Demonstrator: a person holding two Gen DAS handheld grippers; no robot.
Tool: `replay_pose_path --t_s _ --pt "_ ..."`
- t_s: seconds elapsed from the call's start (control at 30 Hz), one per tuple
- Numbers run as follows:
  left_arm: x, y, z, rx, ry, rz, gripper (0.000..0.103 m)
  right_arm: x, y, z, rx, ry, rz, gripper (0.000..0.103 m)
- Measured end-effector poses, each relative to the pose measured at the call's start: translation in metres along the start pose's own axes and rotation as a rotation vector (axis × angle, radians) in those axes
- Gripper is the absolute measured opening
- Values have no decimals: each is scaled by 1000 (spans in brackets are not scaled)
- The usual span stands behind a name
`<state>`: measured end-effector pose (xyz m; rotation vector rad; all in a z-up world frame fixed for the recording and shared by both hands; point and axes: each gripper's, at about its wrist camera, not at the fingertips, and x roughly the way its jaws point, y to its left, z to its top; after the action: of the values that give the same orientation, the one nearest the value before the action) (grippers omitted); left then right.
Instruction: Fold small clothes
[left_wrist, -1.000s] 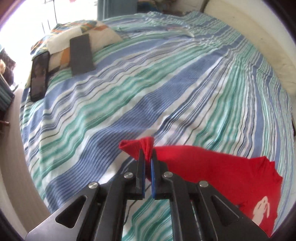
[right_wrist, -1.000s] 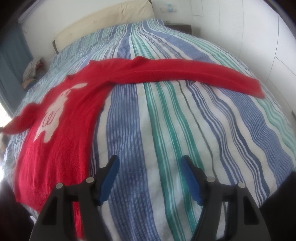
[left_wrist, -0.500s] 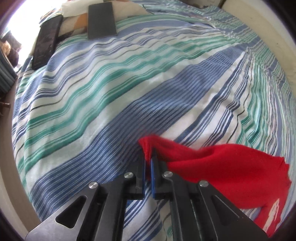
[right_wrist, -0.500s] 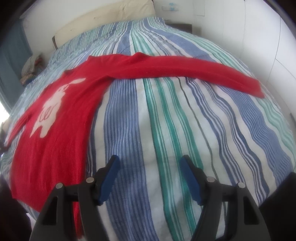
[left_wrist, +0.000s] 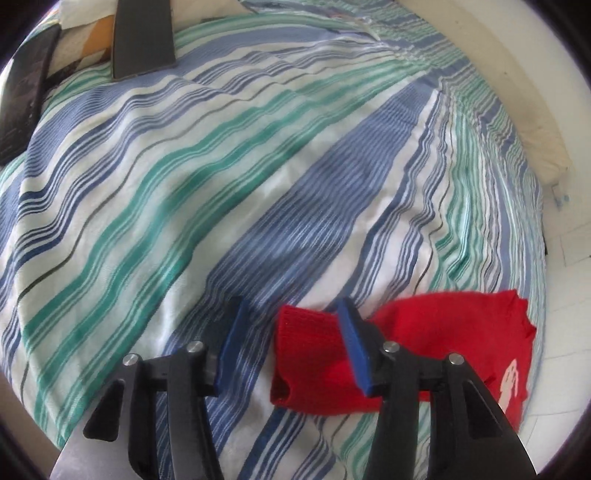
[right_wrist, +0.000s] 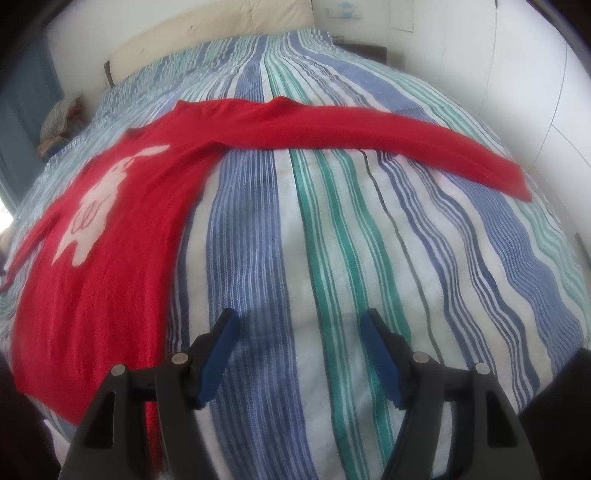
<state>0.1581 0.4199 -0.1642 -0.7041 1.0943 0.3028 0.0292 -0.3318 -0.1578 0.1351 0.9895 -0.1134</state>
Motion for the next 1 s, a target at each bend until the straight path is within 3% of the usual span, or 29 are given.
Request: replay_pose_path --t_s 0.03,0.07,0.1,0.17,0.23,0.37,0.5,0.6,0.67,0.73,0.87,1.0 --pt "3 -5 -3 30 18 -32 22 0 0 0 -2 -1 -2 68" --pt "6 -12 -6 79 39 -55 8 -1 0 0 -4 -1 -5 68" --pt "3 -22 -11 145 30 -32 5 -1 1 0 -6 0 -7 68" --pt "-5 -38 -18 258 -42 105 4 0 1 0 -9 2 -9 68" --pt "-15 -37 -18 249 -121 214 3 -1 1 -1 -10 1 -11 68" --pt "-22 -18 -9 122 -173 248 3 -1 1 -1 -16 2 -16 68" --pt "-4 -18 -14 151 -146 313 4 0 3 -2 -25 3 -19 68" --pt "0 -16 -17 123 -135 319 14 0 3 -2 -21 6 -20 68" --pt "-11 -11 -18 74 -128 272 29 1 3 -2 -19 8 -20 68" --pt "-27 -10 -22 62 -152 236 55 1 3 -2 -19 7 -20 68" --pt "-50 -25 -37 143 -189 200 66 2 3 -2 -20 8 -17 69" --pt "-29 -37 -72 216 -130 243 79 3 3 1 -11 10 0 69"
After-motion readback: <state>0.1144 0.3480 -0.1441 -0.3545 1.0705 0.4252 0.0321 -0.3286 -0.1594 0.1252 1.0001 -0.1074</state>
